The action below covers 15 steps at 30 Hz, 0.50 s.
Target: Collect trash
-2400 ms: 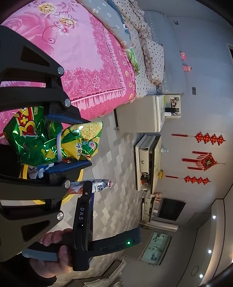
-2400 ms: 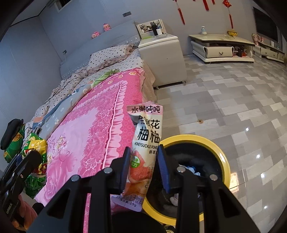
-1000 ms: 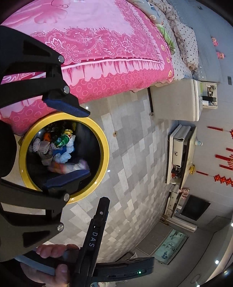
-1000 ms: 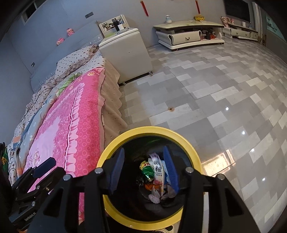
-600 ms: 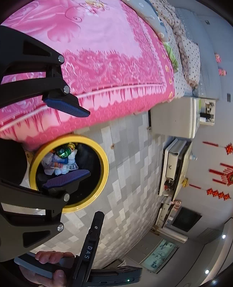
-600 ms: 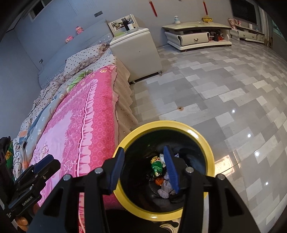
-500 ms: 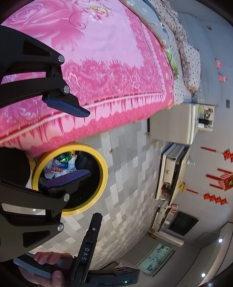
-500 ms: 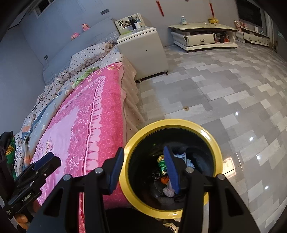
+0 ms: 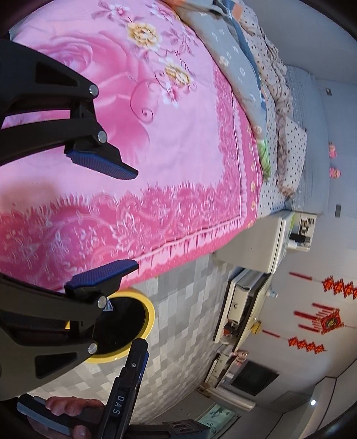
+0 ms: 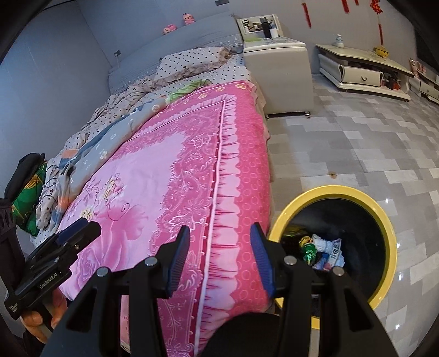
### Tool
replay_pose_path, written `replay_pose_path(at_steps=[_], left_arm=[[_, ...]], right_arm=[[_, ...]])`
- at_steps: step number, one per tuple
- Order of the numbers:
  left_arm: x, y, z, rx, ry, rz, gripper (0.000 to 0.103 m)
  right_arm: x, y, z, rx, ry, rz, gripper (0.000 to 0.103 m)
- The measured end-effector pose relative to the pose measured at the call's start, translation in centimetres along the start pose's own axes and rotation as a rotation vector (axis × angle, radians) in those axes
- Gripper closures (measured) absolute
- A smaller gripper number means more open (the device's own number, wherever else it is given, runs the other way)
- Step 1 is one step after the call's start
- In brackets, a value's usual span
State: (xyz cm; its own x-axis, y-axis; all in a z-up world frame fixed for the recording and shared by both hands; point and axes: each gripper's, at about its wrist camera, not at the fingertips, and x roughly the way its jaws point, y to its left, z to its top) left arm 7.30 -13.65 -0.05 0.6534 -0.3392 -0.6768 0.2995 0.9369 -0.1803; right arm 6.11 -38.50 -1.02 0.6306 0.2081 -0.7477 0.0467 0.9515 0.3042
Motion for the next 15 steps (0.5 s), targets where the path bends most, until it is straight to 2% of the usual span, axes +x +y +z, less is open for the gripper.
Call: replay_pose_path(at_steps=[11,15], left_arm=[[-2.7,6.5,-2.4,-0.071,-0.006,0.095,0.045],[-3.1,8.2,-3.5,-0.089,-0.015,0.133,0.036]], right_arm=[[2.9,5.9,-1.1,-0.09,0.064,0.041,0.06],[3.9,7.3,-1.7,-0.114,0.082,0.039,0.058]])
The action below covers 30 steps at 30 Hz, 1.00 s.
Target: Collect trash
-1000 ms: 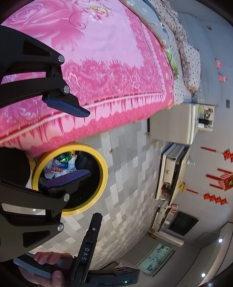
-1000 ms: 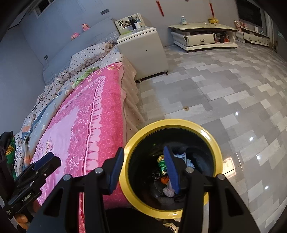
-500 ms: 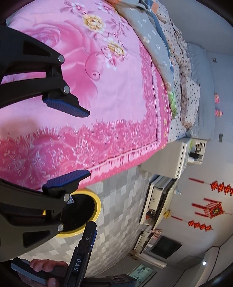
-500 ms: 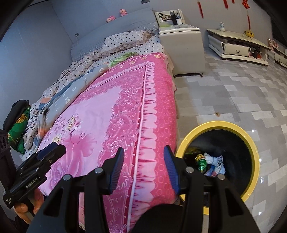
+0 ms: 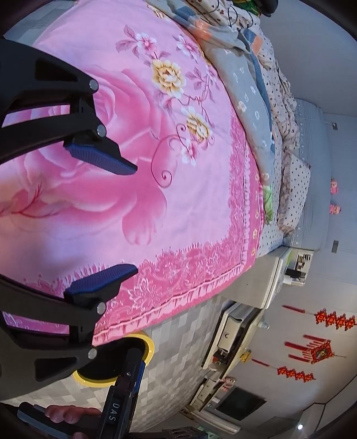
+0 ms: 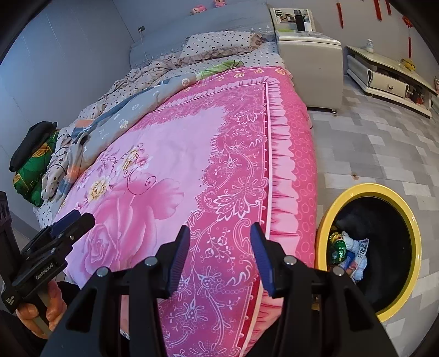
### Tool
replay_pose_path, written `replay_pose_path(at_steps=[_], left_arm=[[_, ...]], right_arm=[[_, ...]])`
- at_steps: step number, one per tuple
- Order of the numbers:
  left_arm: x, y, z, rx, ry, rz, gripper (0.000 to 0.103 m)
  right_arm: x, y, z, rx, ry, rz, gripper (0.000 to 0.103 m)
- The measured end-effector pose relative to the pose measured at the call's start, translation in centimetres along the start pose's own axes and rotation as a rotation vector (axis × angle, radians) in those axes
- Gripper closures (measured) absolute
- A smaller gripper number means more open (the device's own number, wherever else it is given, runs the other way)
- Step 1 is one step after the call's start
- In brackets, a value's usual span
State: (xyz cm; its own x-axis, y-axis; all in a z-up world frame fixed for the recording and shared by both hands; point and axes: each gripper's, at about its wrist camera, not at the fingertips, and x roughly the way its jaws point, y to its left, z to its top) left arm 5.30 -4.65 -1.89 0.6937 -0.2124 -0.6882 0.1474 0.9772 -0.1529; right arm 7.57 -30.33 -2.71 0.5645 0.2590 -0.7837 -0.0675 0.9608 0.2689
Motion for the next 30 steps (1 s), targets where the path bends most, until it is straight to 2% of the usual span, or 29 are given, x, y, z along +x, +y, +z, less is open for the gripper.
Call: replay_pose_path(at_steps=[2,6,8,11,15,18,27,30], left_arm=[[-0.1,0.9,-0.4,-0.013,-0.008,0.014,0.031],[-0.5,2.2,-1.2,-0.033,-0.038,0.04,0.018],[-0.7,2.8,-1.6,-0.038,-0.054,0.055,0.015],[-0.8,3.4,-1.9,-0.054,-0.068,0.06,0.012],[-1.5,4.0,-2.2,-0.057,-0.108,0.074,0.01],[-2.2,4.0,-2.3,-0.054,-0.149,0.086,0.009],[-4.9,3.4,-2.2,-0.047,-0.252,0.046,0.009],[-6.0,2.8,-2.2,-0.038,-0.288,0.042,0.008]], right_arm=[[0.4,0.6,-0.2,-0.006,-0.003,-0.013,0.046],[1.1,1.3,-0.6,-0.003,-0.015,-0.043,0.033],[1.0,1.8,-0.8,-0.015,-0.044,-0.076,0.022],[0.9,2.4,-1.0,-0.022,-0.076,-0.098,0.014],[0.9,2.9,-1.1,-0.032,-0.11,-0.116,0.008],[0.8,3.2,-1.2,-0.028,-0.144,-0.148,0.008],[-0.7,3.0,-1.7,0.008,-0.247,-0.158,0.008],[-1.6,3.3,-1.9,0.001,-0.292,-0.19,0.008]])
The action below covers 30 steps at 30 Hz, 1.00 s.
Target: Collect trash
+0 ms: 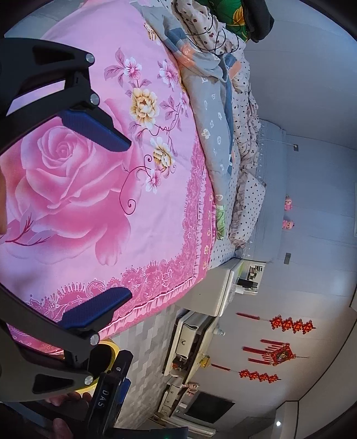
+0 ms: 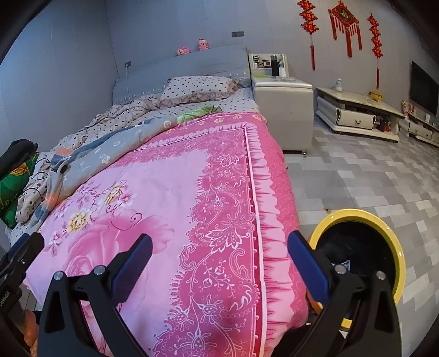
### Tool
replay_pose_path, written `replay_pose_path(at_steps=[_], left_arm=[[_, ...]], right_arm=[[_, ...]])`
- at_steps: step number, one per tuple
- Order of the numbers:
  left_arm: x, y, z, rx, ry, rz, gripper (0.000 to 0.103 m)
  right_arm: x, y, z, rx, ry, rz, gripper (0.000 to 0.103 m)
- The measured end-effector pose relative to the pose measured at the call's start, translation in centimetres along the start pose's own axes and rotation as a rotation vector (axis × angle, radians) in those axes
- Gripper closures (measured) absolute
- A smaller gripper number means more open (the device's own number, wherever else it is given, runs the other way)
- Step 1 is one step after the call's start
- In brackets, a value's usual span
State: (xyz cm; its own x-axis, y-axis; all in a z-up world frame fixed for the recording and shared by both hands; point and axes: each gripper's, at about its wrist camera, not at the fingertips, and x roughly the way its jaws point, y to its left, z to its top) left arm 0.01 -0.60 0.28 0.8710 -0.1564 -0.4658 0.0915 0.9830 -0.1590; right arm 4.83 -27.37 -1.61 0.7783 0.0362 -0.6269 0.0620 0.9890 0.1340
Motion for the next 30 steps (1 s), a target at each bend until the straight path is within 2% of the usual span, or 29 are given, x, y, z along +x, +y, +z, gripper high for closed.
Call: replay_pose_path(at_steps=[9,18,24,30], left_arm=[[-3.0,-0.7,0.4,0.002,-0.069,-0.014,0.008],[-5.5,-1.4,1.0,-0.001,-0.127,-0.048,0.008],[-6.2,-1.7,1.1,0.008,-0.144,-0.054,0.008],[-6.4,-1.8,1.1,0.012,-0.146,-0.06,0.008]], right_arm=[[-3.8,0.8,-0.4,-0.017,-0.18,-0.105,0.008],[-6.4,1.5,-1.0,-0.019,-0.294,-0.143,0.008],[-7.4,1.4,-1.0,-0.003,-0.321,-0.145,0.008],[-7.1,1.3,-1.0,0.007,-0.302,-0.141,0.008]])
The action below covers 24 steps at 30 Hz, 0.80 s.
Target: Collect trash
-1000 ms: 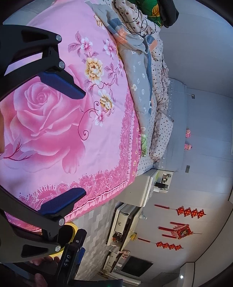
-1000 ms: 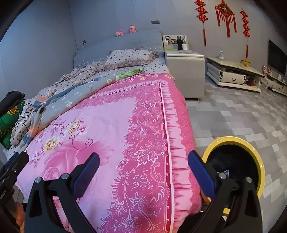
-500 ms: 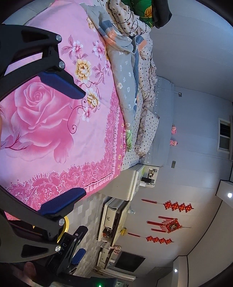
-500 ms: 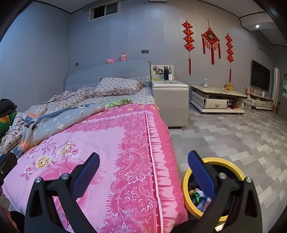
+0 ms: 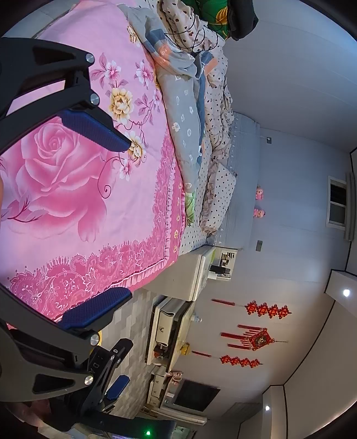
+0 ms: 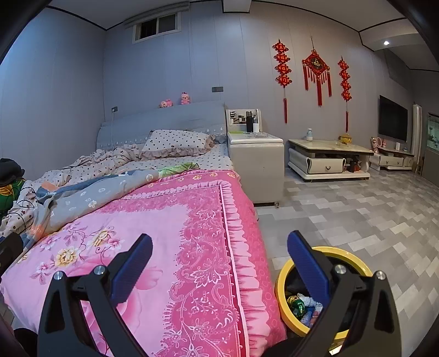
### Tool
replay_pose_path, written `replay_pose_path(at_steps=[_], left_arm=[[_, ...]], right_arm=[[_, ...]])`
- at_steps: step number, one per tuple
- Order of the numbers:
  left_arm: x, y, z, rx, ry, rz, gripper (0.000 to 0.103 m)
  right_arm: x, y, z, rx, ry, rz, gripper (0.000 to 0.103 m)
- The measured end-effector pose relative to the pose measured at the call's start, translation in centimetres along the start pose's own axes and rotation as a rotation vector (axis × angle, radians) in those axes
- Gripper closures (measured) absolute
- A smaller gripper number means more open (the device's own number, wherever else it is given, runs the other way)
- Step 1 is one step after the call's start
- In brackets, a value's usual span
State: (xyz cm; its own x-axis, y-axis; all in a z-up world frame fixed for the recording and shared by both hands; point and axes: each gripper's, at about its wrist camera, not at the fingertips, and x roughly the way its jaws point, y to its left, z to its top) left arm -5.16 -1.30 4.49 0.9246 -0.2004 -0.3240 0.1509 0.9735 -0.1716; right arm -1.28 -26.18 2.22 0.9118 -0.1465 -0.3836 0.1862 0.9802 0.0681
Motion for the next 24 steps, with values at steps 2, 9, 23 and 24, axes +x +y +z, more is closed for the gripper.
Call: replay_pose_path(at_steps=[2,9,23,24], left_arm=[[-0.09,-0.03,0.0,0.001,-0.005,-0.001,0.008],[-0.11,-0.05,0.0,0.001,-0.004,-0.003,0.008],[0.01,0.0,-0.04,-0.002,0.001,-0.006,0.008],[0.01,0.0,-0.04,-0.003,0.001,-0.006,0.008]], right_arm=[[0.1,0.0,-0.12,0.002,0.006,0.0,0.008],[0.31,-0.09,-0.48,0.008,0.023,-0.001,0.008],[0.51,-0.23,-0.54,0.015,0.035,-0.004,0.008],[0.51,-0.24,-0.54,0.015,0.035,-0.004,0.008]])
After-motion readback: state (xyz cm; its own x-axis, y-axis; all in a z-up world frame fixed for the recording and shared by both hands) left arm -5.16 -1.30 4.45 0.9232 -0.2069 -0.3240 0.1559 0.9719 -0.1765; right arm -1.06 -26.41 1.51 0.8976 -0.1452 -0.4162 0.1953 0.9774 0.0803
